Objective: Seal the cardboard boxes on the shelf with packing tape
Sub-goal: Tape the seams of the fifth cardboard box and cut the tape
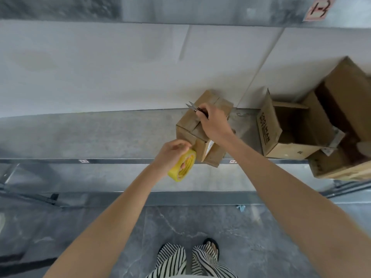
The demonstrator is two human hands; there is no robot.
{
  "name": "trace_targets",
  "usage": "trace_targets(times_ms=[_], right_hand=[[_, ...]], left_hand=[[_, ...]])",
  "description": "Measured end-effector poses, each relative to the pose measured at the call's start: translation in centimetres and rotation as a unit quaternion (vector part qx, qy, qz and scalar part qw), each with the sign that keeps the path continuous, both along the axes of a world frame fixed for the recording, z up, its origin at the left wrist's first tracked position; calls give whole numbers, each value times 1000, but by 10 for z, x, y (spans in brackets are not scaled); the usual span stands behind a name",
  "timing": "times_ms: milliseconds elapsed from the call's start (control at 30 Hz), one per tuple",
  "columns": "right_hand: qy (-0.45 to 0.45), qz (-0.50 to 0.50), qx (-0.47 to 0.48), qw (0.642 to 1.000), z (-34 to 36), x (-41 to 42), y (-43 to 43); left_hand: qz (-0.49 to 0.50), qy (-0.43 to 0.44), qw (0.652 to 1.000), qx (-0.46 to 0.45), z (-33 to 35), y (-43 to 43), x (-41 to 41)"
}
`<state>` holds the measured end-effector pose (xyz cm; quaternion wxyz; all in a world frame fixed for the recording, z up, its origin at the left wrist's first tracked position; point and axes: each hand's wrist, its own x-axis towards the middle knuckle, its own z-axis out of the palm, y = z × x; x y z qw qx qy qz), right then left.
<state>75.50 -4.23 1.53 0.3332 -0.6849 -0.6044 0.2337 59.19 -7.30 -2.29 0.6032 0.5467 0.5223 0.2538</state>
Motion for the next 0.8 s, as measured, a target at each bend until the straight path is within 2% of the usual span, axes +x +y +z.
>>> trace_targets(times_ms=[167,333,567,800], right_hand=[[-23,-27,9,999,13,0,-6],[-28,-57,33,997,18,-9,-51],[53,-115,-17,992,-3,-26,-109],[71,-154,-40,985,-22,-31,-128]], left_hand=[[31,-18,999,16,-6,-4,3],[18,-34,999,1,-6,-7,3],[27,-94,993,-67,-8,-11,2],[14,-120,990,-67,-5,-15,1]])
